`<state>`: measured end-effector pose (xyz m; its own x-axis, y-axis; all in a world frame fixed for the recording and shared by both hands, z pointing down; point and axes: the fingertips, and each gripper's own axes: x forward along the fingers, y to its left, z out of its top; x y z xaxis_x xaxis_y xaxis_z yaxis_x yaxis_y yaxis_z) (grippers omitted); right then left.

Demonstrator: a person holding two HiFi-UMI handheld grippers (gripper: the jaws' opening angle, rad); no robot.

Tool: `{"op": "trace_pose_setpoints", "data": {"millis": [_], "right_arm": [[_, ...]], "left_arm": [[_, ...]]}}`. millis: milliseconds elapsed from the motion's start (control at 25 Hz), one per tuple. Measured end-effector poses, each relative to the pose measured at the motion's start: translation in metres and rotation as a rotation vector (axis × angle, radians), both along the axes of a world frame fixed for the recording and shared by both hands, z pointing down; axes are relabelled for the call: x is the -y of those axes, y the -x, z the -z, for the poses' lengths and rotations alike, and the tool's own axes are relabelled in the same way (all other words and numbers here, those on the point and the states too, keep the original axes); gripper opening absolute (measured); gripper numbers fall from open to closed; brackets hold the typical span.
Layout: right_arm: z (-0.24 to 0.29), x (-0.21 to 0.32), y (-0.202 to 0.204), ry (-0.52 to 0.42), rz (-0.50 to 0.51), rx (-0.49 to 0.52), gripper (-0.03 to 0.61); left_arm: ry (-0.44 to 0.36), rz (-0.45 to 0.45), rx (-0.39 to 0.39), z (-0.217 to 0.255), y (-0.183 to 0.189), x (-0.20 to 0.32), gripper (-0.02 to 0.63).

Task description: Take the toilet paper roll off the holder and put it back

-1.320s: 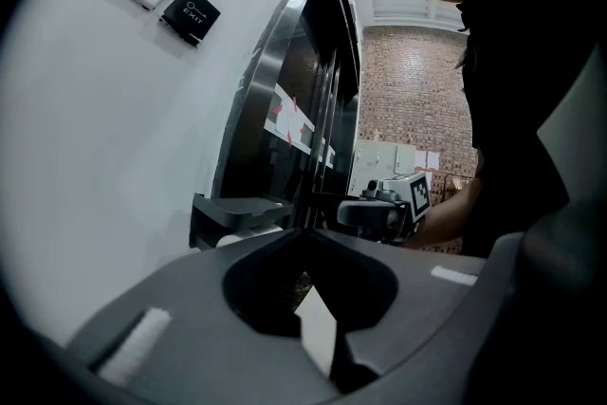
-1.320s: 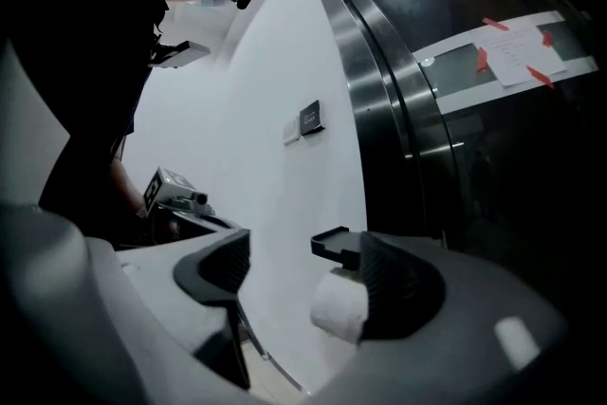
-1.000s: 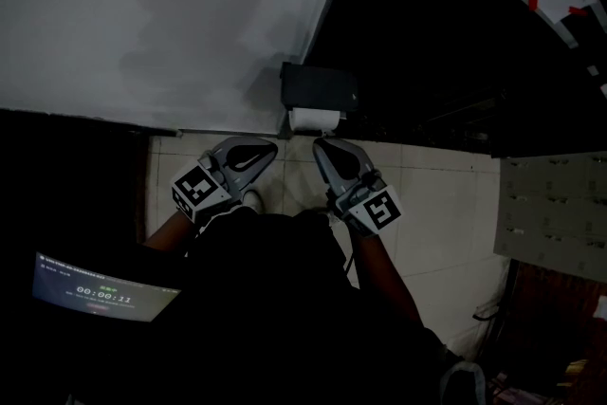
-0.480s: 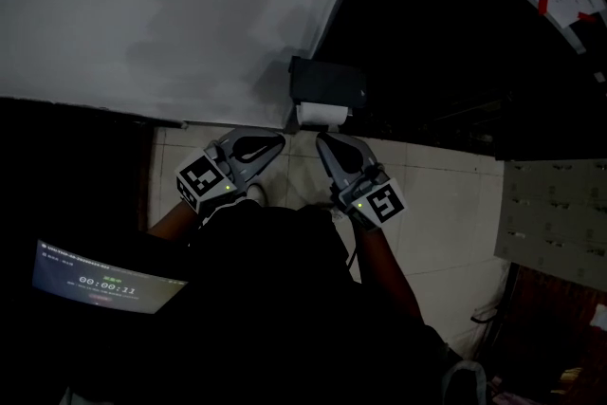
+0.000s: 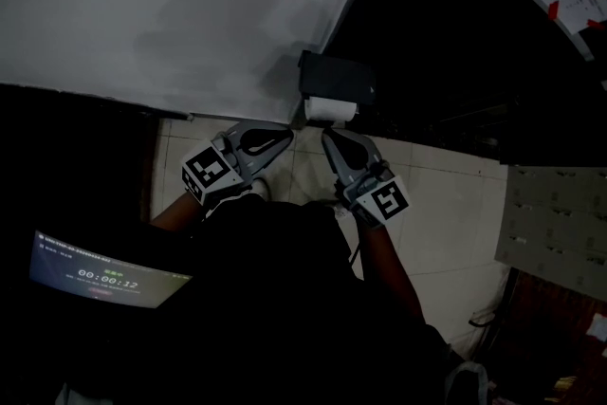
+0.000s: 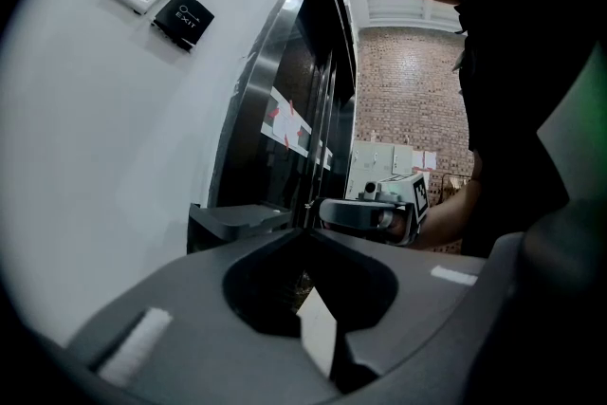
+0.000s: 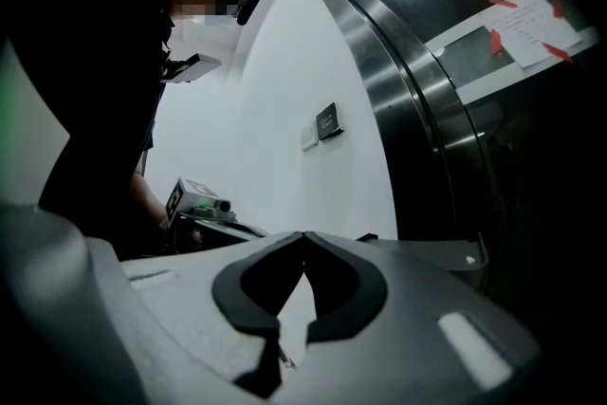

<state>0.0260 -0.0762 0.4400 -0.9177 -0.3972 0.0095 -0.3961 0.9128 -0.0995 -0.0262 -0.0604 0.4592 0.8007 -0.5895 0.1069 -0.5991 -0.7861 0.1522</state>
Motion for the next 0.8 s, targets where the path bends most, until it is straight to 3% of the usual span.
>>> {"op": "trace_pose_setpoints", "data": {"millis": [800], "right_arm": [[-0.0065,-0.0062,0.0025,0.017,0.009,-0.012,0.002]], "left_arm": [[0.011,-0.005,0.006,-0.0062,-0.0047,-0.0069,0.003]]}}
